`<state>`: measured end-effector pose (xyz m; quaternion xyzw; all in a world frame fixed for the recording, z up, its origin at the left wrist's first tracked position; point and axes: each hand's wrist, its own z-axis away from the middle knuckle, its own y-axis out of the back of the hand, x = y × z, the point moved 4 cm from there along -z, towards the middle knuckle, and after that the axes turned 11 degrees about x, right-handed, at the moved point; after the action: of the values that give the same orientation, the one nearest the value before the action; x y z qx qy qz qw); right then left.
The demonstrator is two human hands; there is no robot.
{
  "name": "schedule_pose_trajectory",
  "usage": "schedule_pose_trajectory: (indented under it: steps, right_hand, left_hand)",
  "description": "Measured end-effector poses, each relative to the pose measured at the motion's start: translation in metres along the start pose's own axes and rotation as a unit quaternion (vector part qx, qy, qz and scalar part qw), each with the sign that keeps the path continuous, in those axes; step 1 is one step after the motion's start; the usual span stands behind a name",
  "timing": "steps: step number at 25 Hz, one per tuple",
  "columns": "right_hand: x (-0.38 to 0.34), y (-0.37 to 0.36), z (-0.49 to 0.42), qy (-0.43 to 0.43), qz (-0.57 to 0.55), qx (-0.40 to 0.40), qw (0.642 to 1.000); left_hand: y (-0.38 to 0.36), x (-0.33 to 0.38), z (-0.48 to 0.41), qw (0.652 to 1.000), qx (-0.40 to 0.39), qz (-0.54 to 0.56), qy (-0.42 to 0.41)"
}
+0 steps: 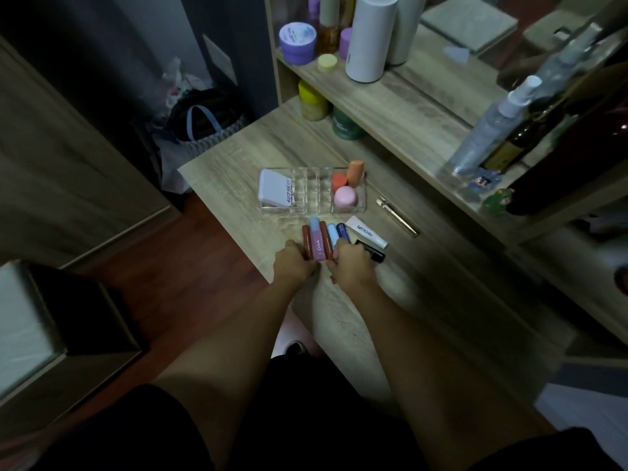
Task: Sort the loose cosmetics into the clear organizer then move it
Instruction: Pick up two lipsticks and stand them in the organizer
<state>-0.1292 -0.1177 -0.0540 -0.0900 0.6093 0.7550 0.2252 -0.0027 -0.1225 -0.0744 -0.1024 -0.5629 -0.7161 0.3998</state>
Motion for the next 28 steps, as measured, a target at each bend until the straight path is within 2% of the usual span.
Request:
schedule_pose_trajectory:
  steps: [6,9,12,15,19,23,28]
  right_hand:
    - [-0.005,-0.002,0.000,-0.021,0.008,0.013,1.000]
    - [-0.004,0.000,0.001,-0.043,-0.031,0.011,0.999]
    - [-0.001,0.006,0.001,-0.084,-0.127,0.006,0.988]
    - [0.004,0.014,0.002,-0.138,-0.285,-0.020,0.948]
    - [-0.007,0.036,-0.018,-0.099,-0.373,-0.043,0.921]
    - [-0.030,0.049,-0.056,-0.105,-0.440,0.002,0.892]
    - [-0.053,0.051,-0.097,-0.053,-0.369,0.123,0.919]
  left_hand:
    - [0.002,-0.008,-0.002,1.000,0.005,-0.001,0.019]
    - [0.005,-0.014,-0.005,0.999,-0.003,0.036,0.036]
    - [0.015,-0.012,-0.007,0.998,-0.010,0.059,0.031]
    - [0.029,-0.005,-0.012,0.996,-0.016,0.085,0.005]
    - [0.060,0.021,-0.035,0.985,0.009,0.169,-0.019]
    - [0.087,0.060,-0.066,0.975,0.025,0.198,-0.096]
    - [0.097,0.078,-0.098,0.971,0.067,0.179,-0.146]
